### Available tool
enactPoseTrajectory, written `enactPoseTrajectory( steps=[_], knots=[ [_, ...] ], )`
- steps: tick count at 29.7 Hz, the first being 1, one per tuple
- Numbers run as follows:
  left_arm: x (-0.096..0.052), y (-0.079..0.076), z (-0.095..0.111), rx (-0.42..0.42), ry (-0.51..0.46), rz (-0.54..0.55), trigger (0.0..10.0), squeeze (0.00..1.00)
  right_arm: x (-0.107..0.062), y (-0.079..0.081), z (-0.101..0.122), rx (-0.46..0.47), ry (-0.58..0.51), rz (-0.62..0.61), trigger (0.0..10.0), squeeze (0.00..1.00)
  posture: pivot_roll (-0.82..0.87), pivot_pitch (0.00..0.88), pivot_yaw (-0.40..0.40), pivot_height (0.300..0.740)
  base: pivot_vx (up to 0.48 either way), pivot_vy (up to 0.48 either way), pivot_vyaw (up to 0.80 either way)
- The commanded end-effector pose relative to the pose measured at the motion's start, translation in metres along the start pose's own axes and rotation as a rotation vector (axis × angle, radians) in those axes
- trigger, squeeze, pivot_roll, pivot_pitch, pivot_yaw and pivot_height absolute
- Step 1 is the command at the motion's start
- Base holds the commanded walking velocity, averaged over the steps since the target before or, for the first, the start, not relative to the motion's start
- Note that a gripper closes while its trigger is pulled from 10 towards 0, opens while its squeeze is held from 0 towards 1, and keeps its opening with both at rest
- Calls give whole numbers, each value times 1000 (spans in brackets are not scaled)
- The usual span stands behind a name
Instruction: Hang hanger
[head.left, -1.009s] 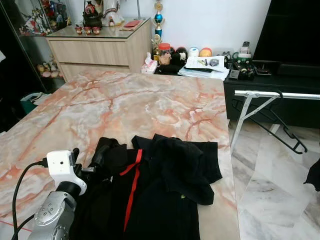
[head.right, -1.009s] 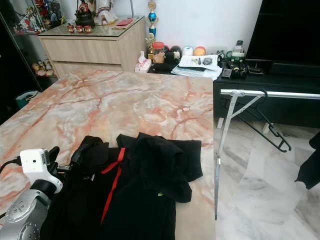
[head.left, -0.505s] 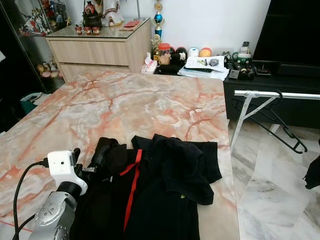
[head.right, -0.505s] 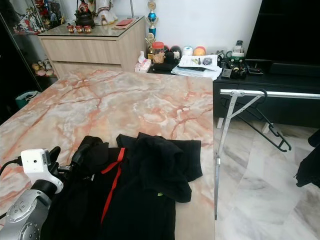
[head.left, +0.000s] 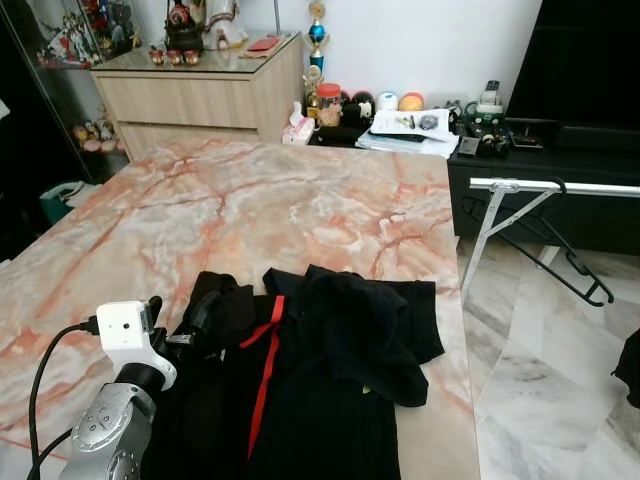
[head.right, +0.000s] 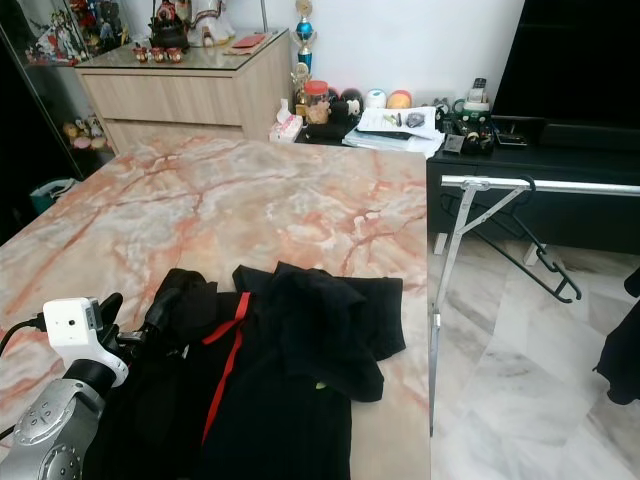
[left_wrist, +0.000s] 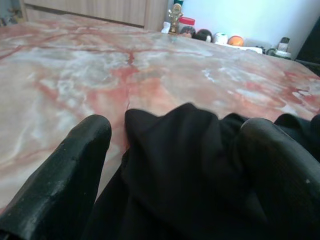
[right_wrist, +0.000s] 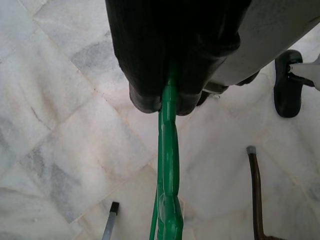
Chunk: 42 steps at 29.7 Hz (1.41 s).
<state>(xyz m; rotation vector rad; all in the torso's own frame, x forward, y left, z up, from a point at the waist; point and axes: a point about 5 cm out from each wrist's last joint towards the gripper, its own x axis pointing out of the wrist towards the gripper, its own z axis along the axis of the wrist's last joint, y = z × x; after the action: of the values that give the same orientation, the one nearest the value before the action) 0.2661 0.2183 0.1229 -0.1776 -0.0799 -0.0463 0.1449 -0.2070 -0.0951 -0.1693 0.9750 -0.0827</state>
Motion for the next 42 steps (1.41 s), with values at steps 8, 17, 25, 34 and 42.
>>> enactPoseTrajectory(
  steps=[8, 17, 25, 34, 42],
  knots=[
    [0, -1, 3, 5, -8, -9, 10000, 0, 0, 3, -2, 9, 13, 9, 10000, 0, 80, 43, 53, 740, -266, 0, 0],
    [-1, -1, 3, 8, -7, -12, 10000, 0, 0, 5, -2, 9, 12, 10, 10000, 0, 80, 44, 52, 740, -277, 0, 0],
    [-1, -1, 2, 10, -7, -12, 10000, 0, -1, 2, -3, 8, 14, 6, 10000, 0, 79, 45, 49, 740, -277, 0, 0],
    [-1, -1, 2, 12, -6, -10, 10000, 0, 0, 3, -2, 8, 13, 8, 10000, 0, 80, 46, 48, 740, -278, 0, 0],
    [-1, -1, 2, 11, -5, -11, 10000, 0, -1, 1, -5, 7, 16, 5, 10000, 0, 80, 46, 48, 740, -277, 0, 0]
  ],
)
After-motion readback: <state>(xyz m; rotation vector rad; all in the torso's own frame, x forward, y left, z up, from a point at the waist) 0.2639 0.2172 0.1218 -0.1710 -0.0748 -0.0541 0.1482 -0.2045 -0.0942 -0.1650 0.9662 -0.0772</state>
